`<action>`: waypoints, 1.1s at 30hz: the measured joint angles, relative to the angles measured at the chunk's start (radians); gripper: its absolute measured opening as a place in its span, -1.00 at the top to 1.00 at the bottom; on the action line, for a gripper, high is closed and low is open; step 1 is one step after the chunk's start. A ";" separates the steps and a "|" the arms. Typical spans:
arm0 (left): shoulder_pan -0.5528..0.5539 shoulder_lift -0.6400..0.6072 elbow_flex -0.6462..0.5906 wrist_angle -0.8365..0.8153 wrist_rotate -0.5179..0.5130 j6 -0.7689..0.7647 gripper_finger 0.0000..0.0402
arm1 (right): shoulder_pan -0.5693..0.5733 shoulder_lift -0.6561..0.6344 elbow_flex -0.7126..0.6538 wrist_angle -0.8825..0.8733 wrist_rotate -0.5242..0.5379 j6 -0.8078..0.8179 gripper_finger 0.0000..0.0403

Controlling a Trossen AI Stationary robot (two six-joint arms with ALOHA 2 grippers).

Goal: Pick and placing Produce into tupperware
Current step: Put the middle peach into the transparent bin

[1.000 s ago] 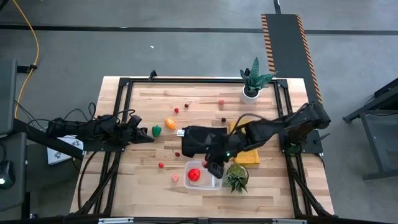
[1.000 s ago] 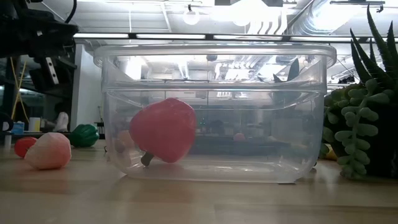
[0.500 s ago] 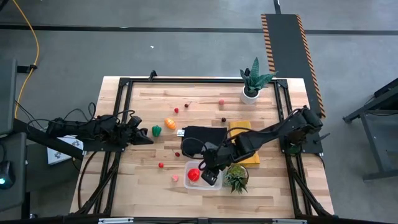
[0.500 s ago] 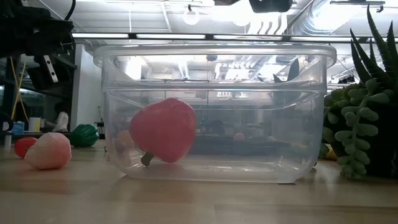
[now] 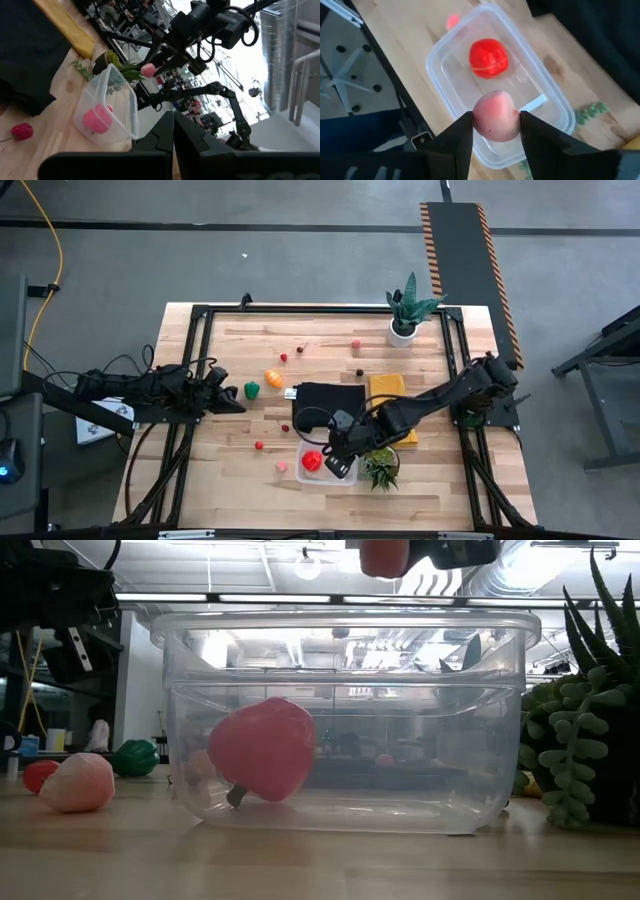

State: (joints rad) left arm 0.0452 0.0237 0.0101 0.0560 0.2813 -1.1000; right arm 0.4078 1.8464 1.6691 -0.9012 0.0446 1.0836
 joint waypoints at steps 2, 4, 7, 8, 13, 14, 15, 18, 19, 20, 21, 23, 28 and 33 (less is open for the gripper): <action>0.000 0.000 0.000 0.000 0.003 0.000 1.00 | 0.005 0.010 0.009 -0.007 -0.001 0.009 0.32; 0.000 0.000 0.000 0.001 0.010 0.000 1.00 | 0.009 0.026 0.027 -0.024 -0.003 0.009 0.32; 0.000 0.000 0.000 0.001 0.019 0.000 1.00 | 0.014 0.055 0.060 -0.054 -0.003 0.009 0.32; 0.000 0.000 0.000 0.001 0.021 0.000 1.00 | 0.014 0.066 0.074 -0.068 -0.003 0.009 0.32; 0.000 0.000 0.000 0.002 0.023 0.000 1.00 | 0.017 0.125 0.150 -0.122 -0.001 -0.004 0.32; 0.000 0.000 0.000 0.002 0.023 0.000 1.00 | 0.018 0.136 0.167 -0.131 0.000 -0.008 0.32; 0.000 0.000 0.000 0.002 0.023 -0.001 1.00 | 0.018 0.149 0.184 -0.147 0.000 -0.008 0.32; 0.000 0.000 0.000 0.002 0.024 -0.001 1.00 | 0.019 0.193 0.235 -0.202 0.000 -0.011 0.32; 0.000 0.000 0.000 0.003 0.024 -0.001 1.00 | 0.019 0.204 0.251 -0.217 0.000 -0.012 0.32; 0.000 0.000 0.000 0.003 0.025 -0.001 1.00 | 0.020 0.216 0.265 -0.229 0.001 -0.017 0.32; 0.000 0.000 0.000 0.003 0.026 -0.001 1.00 | 0.020 0.226 0.275 -0.232 0.001 -0.019 0.32; 0.000 0.000 0.000 0.003 0.026 -0.001 1.00 | 0.022 0.243 0.284 -0.231 0.001 -0.028 0.32; 0.000 0.000 0.000 0.003 0.026 -0.001 1.00 | 0.025 0.257 0.282 -0.234 0.006 -0.022 0.32; 0.000 0.000 0.000 0.003 0.029 0.005 1.00 | 0.025 0.278 0.280 -0.220 0.008 -0.011 0.32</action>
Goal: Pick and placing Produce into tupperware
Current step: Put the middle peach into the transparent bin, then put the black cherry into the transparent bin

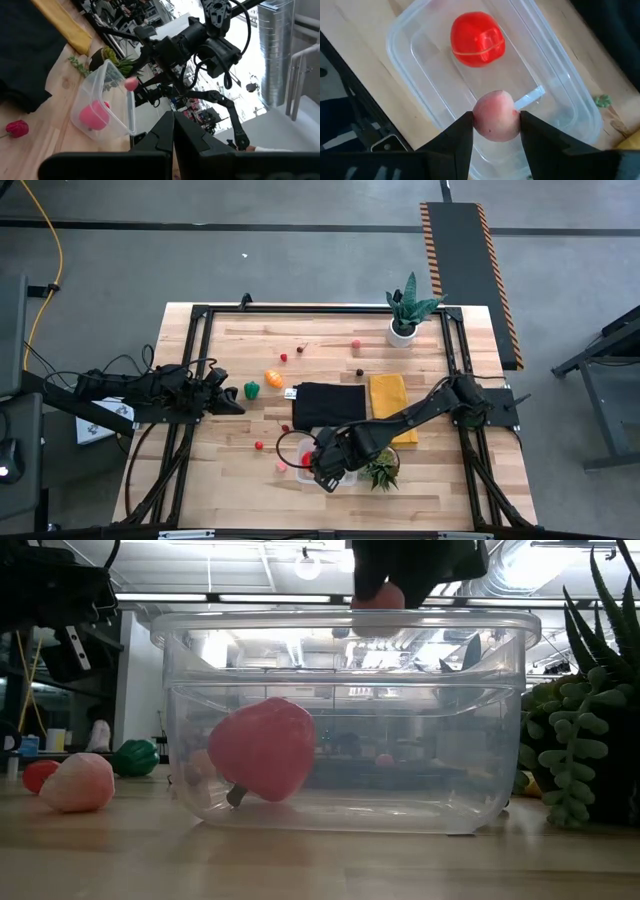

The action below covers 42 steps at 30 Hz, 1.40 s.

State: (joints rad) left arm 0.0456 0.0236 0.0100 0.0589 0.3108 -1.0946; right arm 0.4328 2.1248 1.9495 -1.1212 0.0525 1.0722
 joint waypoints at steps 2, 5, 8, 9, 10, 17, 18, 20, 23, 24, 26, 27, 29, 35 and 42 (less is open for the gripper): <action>0.000 0.000 0.000 0.000 0.006 0.010 1.00 | 0.000 0.012 0.000 0.003 0.000 0.007 0.32; 0.000 0.000 0.000 0.000 0.010 0.014 1.00 | 0.000 0.035 0.000 0.014 -0.003 0.021 0.32; 0.000 0.000 0.000 0.000 0.013 0.014 1.00 | 0.000 0.046 -0.002 0.026 -0.024 0.028 0.32; 0.000 0.000 0.000 0.001 0.013 0.014 1.00 | 0.000 0.048 -0.002 0.034 -0.027 0.029 0.32; 0.000 0.000 0.000 0.001 0.013 0.014 1.00 | 0.000 0.050 -0.002 0.037 -0.030 0.031 0.32; 0.000 0.000 0.000 0.001 0.013 0.017 1.00 | -0.002 0.050 -0.002 0.042 -0.040 0.049 0.28; 0.000 0.000 0.000 0.001 0.013 0.018 1.00 | -0.002 0.050 -0.002 0.042 -0.042 0.050 0.24; 0.000 0.000 0.000 0.001 0.014 0.023 1.00 | -0.003 0.050 -0.002 0.041 -0.042 0.053 0.17; 0.000 0.000 0.000 0.001 0.015 0.025 1.00 | -0.003 0.050 -0.002 0.042 -0.042 0.053 0.06; 0.000 0.000 0.000 0.001 0.015 0.025 1.00 | -0.003 0.050 -0.002 0.041 -0.042 0.054 0.04; 0.000 0.000 0.000 0.001 0.015 0.025 1.00 | -0.003 0.050 -0.002 0.042 -0.045 0.053 0.02; 0.000 0.000 0.000 0.001 0.015 0.025 1.00 | -0.003 0.050 -0.002 0.042 -0.045 0.054 0.02; 0.000 0.000 0.000 0.001 0.015 0.025 1.00 | -0.003 0.050 -0.001 0.042 -0.045 0.053 0.02; 0.000 0.000 0.000 0.001 0.015 0.025 1.00 | -0.009 0.050 0.074 0.041 0.011 0.030 0.13; 0.000 0.000 0.000 0.001 0.015 0.024 1.00 | -0.057 0.049 0.230 -0.127 0.061 -0.002 0.21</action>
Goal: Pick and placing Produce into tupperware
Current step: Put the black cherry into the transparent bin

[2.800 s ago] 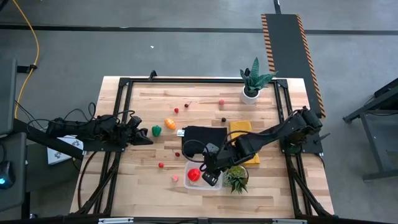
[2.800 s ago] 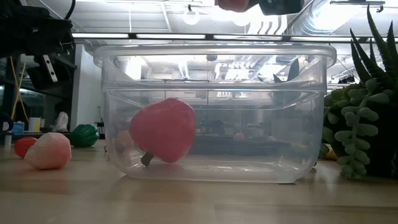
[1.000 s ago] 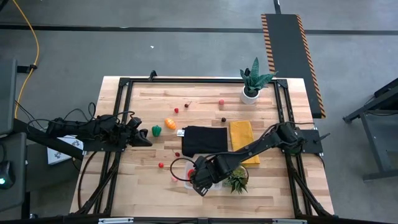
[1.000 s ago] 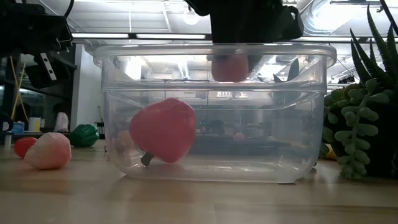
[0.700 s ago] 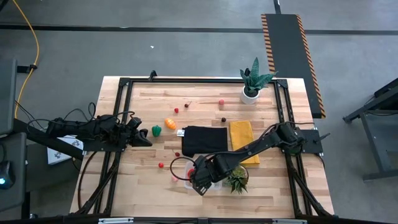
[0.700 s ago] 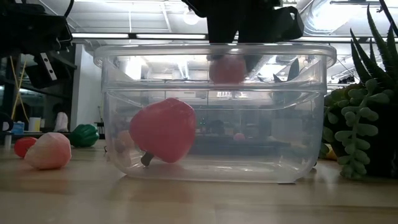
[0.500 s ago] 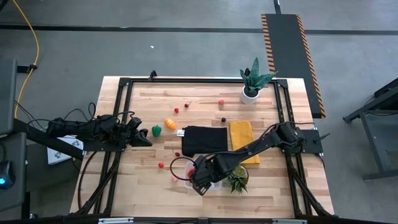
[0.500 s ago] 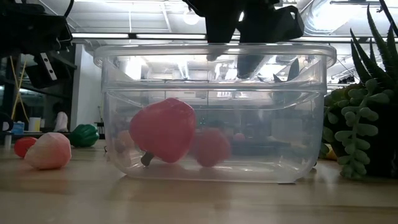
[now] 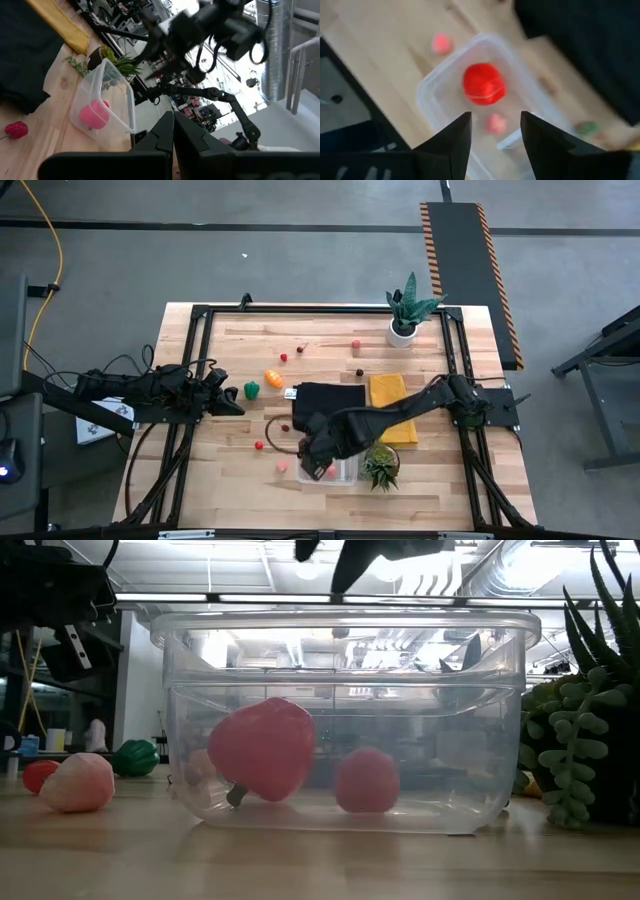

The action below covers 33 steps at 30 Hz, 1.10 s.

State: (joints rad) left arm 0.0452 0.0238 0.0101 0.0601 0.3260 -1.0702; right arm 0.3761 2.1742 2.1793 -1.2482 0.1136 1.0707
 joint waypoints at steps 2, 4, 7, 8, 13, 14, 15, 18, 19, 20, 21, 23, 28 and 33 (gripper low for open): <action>0.000 0.000 0.000 0.000 0.000 0.000 1.00 | -0.014 -0.001 0.042 -0.063 0.016 -0.017 0.21; 0.000 0.000 0.000 0.000 0.000 0.000 1.00 | -0.027 -0.001 0.080 -0.131 0.021 -0.042 0.21; 0.000 0.000 0.000 0.000 0.005 -0.001 1.00 | -0.049 -0.001 0.120 -0.209 0.030 -0.084 0.21; 0.000 0.000 0.000 0.000 0.009 -0.001 1.00 | -0.056 -0.001 0.129 -0.232 0.032 -0.099 0.21; 0.000 0.000 0.000 0.003 0.025 -0.008 1.00 | -0.095 -0.002 0.137 -0.281 0.032 -0.160 0.21; 0.000 0.000 0.000 0.003 0.027 -0.009 1.00 | -0.103 -0.003 0.136 -0.283 0.033 -0.172 0.21; 0.000 0.000 0.000 0.003 0.029 -0.009 1.00 | -0.109 -0.003 0.136 -0.285 0.036 -0.183 0.21; 0.000 0.000 0.000 0.003 0.030 -0.009 1.00 | -0.129 -0.004 0.136 -0.297 0.039 -0.220 0.21; 0.000 0.000 0.000 0.003 0.030 -0.008 1.00 | -0.136 -0.004 0.136 -0.304 0.039 -0.233 0.21; 0.000 0.000 0.000 0.003 0.030 -0.008 1.00 | -0.143 -0.004 0.136 -0.312 0.039 -0.243 0.21; 0.000 0.000 0.000 0.003 0.030 -0.009 1.00 | -0.151 -0.004 0.136 -0.321 0.039 -0.256 0.21; 0.000 0.000 0.000 0.003 0.030 -0.009 1.00 | -0.167 -0.004 0.136 -0.324 0.039 -0.275 0.21; 0.000 0.000 0.000 0.003 0.030 -0.009 1.00 | -0.203 -0.021 0.135 -0.324 0.050 -0.313 0.21; 0.000 0.000 0.000 0.003 0.030 -0.008 1.00 | -0.242 -0.066 0.135 -0.323 0.086 -0.341 0.21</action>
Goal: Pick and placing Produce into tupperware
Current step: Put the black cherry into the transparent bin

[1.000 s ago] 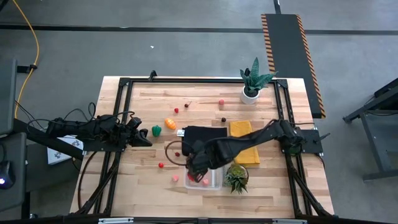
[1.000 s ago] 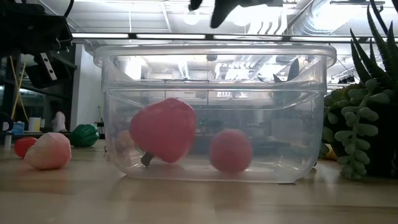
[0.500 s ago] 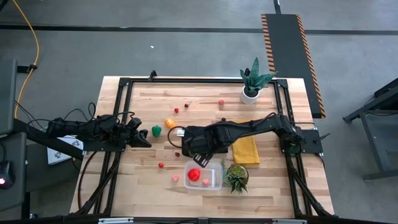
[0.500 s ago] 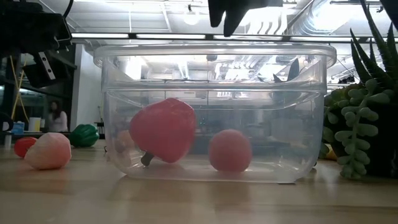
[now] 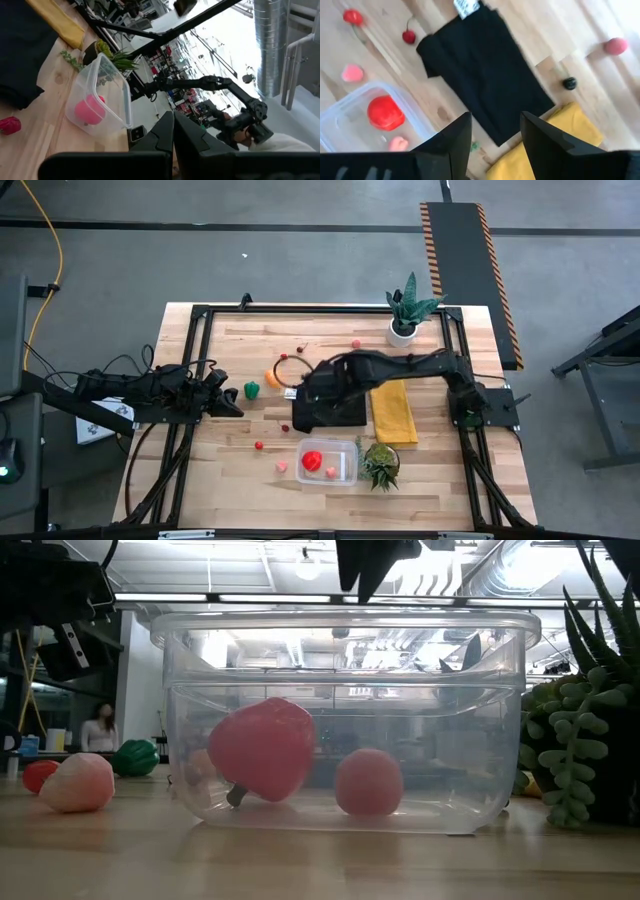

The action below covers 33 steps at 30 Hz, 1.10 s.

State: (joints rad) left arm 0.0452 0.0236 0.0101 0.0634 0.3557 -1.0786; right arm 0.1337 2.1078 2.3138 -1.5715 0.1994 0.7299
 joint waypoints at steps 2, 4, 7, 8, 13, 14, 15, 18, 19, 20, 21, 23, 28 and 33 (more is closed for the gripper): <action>0.000 0.000 0.000 0.000 0.000 0.000 1.00 | -0.021 -0.025 0.000 0.000 0.003 -0.015 0.22; 0.000 0.000 0.000 0.000 0.000 0.000 1.00 | -0.041 -0.053 0.000 0.000 0.010 -0.030 0.22; 0.000 0.000 0.000 0.000 0.000 0.000 1.00 | -0.071 -0.096 0.000 0.000 0.031 -0.051 0.23; 0.000 0.000 0.000 0.000 0.000 0.000 1.00 | -0.081 -0.110 0.000 0.000 0.036 -0.057 0.23; 0.000 0.000 0.000 0.000 -0.001 0.000 1.00 | -0.131 -0.198 -0.048 0.002 0.040 -0.090 0.23; 0.000 0.000 0.000 0.000 -0.001 0.000 1.00 | -0.141 -0.227 -0.084 0.003 0.041 -0.092 0.23; 0.000 0.000 0.000 0.000 -0.001 0.000 1.00 | -0.148 -0.254 -0.125 0.002 0.041 -0.091 0.23; 0.000 0.000 0.000 0.000 -0.002 0.000 1.00 | -0.166 -0.363 -0.301 0.023 0.042 -0.074 0.23; 0.000 0.000 0.000 0.000 -0.004 0.000 1.00 | -0.169 -0.405 -0.369 0.056 0.040 -0.067 0.23; 0.000 0.000 0.000 0.000 -0.006 0.000 1.00 | -0.169 -0.448 -0.440 0.099 0.034 -0.057 0.23; 0.000 0.000 0.000 0.000 -0.008 0.002 1.00 | -0.168 -0.494 -0.512 0.155 0.025 -0.051 0.23; 0.000 0.000 0.000 0.000 -0.011 0.012 1.00 | -0.166 -0.581 -0.649 0.282 -0.009 -0.032 0.23; 0.000 0.000 0.000 -0.008 -0.077 0.025 1.00 | -0.159 -0.780 -0.971 0.597 -0.073 -0.021 0.23; 0.000 0.000 0.000 -0.015 -0.149 0.027 1.00 | -0.167 -0.919 -1.226 0.758 -0.126 0.006 0.23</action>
State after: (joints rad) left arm 0.0456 0.0235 0.0101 0.0482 0.2071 -1.0516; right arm -0.0334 1.1889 1.0883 -0.8132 0.0738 0.7361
